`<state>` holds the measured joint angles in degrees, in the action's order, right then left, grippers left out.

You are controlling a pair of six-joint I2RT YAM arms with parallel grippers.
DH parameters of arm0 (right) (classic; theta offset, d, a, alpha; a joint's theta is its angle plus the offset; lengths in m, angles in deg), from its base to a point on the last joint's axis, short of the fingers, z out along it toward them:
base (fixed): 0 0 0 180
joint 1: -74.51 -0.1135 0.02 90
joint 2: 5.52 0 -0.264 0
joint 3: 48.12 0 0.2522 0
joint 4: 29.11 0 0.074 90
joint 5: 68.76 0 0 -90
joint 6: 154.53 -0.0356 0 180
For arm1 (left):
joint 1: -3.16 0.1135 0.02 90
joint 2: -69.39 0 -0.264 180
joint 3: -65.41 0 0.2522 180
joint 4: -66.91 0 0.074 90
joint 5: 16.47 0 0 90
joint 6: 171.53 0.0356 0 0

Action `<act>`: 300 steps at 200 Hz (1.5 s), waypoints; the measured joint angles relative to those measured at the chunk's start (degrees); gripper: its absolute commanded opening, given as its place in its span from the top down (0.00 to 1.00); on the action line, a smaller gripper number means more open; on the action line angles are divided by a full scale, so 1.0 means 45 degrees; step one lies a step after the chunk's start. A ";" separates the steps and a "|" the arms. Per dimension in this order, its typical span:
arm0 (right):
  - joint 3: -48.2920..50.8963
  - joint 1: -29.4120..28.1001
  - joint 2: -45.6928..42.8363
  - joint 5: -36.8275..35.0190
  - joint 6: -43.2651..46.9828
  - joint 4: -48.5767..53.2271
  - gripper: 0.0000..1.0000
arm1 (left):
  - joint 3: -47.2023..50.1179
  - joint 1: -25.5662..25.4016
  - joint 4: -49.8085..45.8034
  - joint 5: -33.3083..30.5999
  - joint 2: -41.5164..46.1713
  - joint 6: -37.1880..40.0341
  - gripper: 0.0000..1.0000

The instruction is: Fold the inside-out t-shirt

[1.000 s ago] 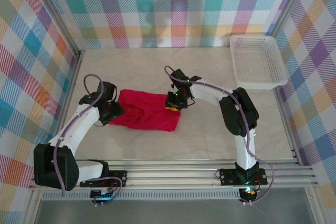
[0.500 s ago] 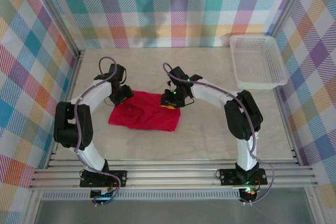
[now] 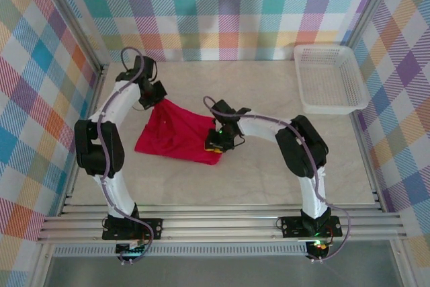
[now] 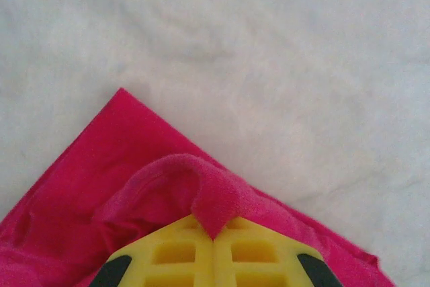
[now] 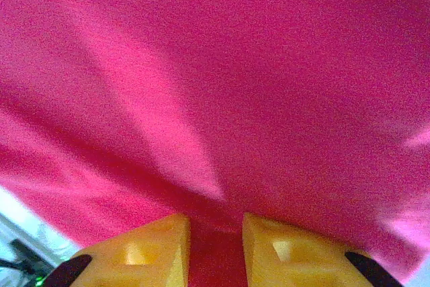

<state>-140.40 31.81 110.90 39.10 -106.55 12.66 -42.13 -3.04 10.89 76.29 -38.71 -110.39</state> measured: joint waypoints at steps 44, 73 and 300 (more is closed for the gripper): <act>0.0228 -0.0151 0.0058 0.0291 -0.0248 -0.0515 0.73 | -0.0869 0.0097 -0.0544 0.0321 -0.1977 0.0520 0.29; -0.0073 -0.0170 0.0058 0.0335 -0.0185 -0.0146 0.70 | 0.0287 0.0238 -0.1103 -0.0559 -0.1409 0.0631 0.23; 0.1501 0.1175 -0.0928 -0.0408 0.0699 -0.0325 0.77 | 0.6946 0.0971 0.0325 -0.0311 0.3589 -0.0102 0.93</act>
<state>-133.65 37.10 106.72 37.27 -103.40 11.20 -10.87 1.33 12.35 74.89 -22.56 -110.85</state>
